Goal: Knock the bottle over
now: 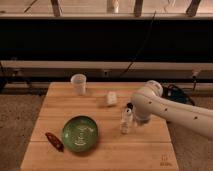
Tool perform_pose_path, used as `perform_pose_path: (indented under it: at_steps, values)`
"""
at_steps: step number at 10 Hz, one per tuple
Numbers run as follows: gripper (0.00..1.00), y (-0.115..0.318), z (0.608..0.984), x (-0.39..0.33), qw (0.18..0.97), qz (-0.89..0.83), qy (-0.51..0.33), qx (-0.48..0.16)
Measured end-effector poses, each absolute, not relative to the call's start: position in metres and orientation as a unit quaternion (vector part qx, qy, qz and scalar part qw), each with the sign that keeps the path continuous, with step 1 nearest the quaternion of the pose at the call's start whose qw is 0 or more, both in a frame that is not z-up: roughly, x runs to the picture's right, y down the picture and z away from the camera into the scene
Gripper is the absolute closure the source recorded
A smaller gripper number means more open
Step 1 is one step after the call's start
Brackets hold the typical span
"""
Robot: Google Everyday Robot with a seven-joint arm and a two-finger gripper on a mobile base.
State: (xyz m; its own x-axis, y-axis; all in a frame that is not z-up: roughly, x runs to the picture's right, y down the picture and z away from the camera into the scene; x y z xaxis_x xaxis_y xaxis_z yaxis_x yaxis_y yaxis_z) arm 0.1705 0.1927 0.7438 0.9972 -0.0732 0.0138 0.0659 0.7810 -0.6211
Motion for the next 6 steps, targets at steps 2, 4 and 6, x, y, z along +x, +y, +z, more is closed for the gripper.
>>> perform_pose_path:
  at_steps: [2,4,6]
  values:
    - [0.97,0.193,0.747,0.163,0.942,-0.04,0.0,-0.333]
    - [0.97,0.193,0.748,0.155,0.941,-0.043,-0.009,-0.336]
    - [0.97,0.194,0.748,0.147,0.939,-0.045,-0.018,-0.339]
